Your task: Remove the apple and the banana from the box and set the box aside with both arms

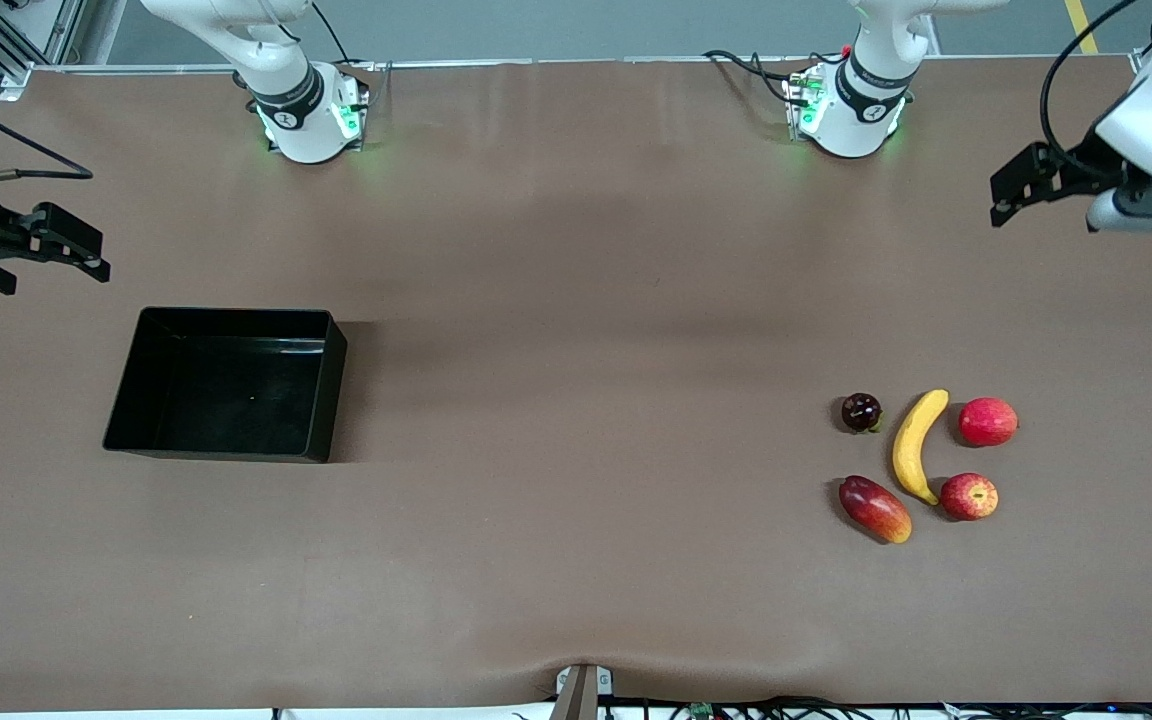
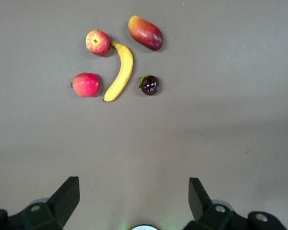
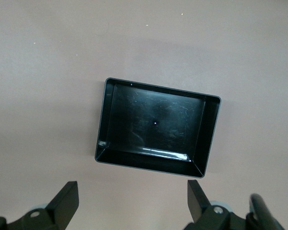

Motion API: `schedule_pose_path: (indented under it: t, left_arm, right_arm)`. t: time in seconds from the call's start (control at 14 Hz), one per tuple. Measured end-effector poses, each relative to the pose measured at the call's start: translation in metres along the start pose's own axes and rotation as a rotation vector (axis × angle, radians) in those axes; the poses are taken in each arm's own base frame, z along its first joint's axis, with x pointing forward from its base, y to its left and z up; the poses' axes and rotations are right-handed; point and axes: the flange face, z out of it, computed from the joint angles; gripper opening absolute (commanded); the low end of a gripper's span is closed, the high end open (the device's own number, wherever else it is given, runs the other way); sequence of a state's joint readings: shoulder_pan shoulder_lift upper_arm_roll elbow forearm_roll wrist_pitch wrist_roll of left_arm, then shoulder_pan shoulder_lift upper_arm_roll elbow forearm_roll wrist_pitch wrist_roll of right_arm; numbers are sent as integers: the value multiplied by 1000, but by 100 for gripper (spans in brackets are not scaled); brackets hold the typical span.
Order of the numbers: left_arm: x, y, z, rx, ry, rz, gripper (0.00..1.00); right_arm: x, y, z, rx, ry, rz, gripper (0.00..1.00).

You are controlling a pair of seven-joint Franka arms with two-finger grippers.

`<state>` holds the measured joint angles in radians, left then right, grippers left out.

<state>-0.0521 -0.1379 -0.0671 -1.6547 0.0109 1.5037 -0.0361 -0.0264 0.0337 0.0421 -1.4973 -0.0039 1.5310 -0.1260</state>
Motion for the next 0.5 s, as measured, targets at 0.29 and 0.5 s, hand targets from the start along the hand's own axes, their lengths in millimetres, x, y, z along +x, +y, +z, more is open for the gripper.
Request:
schedule_pose_path:
  t: [0.29,0.5]
  left_arm:
    - [-19,-8,-8,0,15,-15,100]
    - [-16,-10,-9,-1,23,-18,100]
  right_arm:
    - [0,0,0,0,-1,0,100]
    - [0,-1,0,0,-1,-1,100]
